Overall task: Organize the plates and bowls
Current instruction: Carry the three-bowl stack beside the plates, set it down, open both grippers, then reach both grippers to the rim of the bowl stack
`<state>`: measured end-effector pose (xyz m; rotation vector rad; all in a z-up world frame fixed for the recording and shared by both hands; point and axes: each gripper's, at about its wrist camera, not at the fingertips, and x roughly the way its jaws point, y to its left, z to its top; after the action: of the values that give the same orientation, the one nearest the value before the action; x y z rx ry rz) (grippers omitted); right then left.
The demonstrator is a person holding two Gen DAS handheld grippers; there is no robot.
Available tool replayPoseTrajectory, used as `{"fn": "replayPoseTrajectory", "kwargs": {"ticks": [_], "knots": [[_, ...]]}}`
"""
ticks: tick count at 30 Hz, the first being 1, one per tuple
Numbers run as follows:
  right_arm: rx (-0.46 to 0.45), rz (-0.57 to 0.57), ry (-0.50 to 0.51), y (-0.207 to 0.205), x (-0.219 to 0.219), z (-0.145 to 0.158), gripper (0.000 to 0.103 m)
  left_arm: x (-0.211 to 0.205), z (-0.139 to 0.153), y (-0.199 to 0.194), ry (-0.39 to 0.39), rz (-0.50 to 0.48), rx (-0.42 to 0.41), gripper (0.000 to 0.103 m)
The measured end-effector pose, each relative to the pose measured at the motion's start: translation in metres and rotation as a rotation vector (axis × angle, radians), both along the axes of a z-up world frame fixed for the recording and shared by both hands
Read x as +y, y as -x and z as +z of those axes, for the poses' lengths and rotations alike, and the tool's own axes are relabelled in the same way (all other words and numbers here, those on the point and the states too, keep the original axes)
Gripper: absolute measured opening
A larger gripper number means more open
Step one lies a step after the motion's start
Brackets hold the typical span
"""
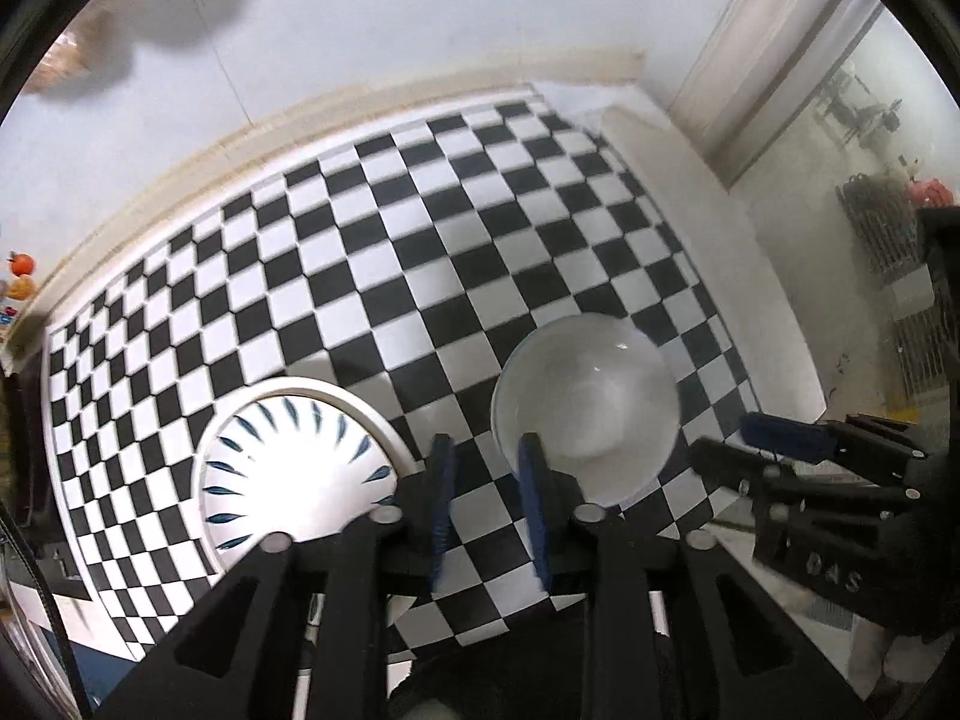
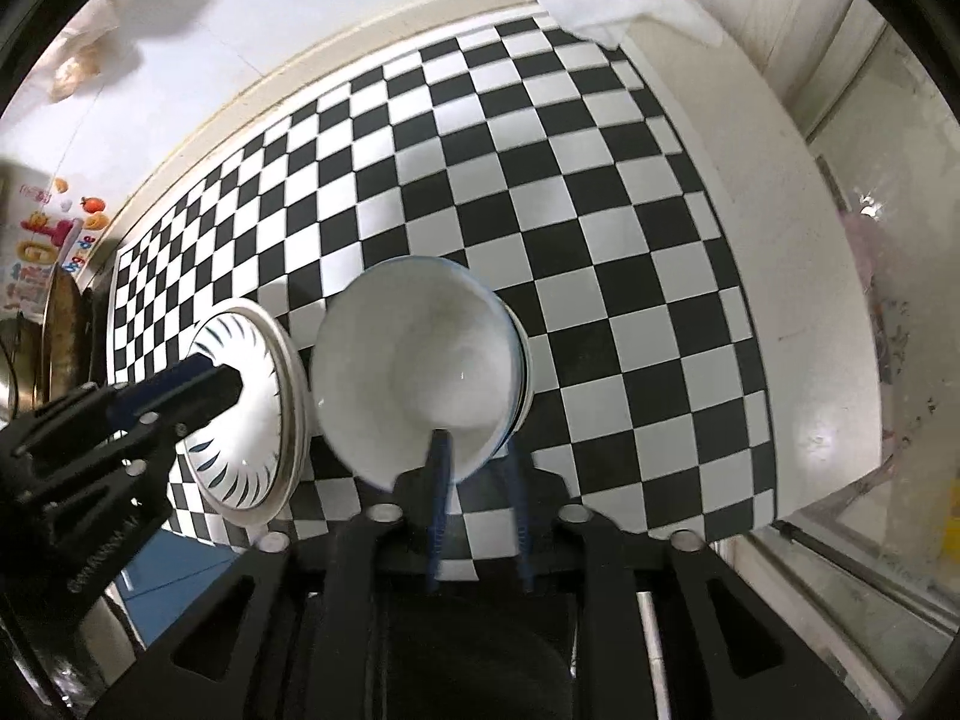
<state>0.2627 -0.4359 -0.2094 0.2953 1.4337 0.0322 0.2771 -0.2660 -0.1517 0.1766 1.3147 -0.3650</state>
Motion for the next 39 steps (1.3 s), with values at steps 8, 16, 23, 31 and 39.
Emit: {"fn": "replayPoseTrajectory", "kwargs": {"ticks": [8, 16, 23, 31, 39], "knots": [[-0.127, 0.003, 0.044, 0.042, 0.014, 0.063, 0.084, 0.021, 0.045, 0.025, 0.054, 0.008, -0.073, 0.076], [-0.225, -0.009, 0.059, 0.082, 0.025, 0.117, 0.089, 0.038, 0.079, 0.055, 0.068, 0.02, -0.129, 0.086], [-0.274, -0.026, 0.071, 0.109, 0.031, 0.15, 0.09, 0.048, 0.104, 0.076, 0.082, 0.021, -0.153, 0.086], [-0.289, -0.033, 0.089, 0.126, 0.033, 0.165, 0.09, 0.044, 0.121, 0.094, 0.079, -0.005, -0.191, 0.086], [-0.298, -0.052, 0.081, 0.13, 0.026, 0.169, 0.09, 0.036, 0.122, 0.098, 0.077, -0.014, -0.195, 0.086]]}}
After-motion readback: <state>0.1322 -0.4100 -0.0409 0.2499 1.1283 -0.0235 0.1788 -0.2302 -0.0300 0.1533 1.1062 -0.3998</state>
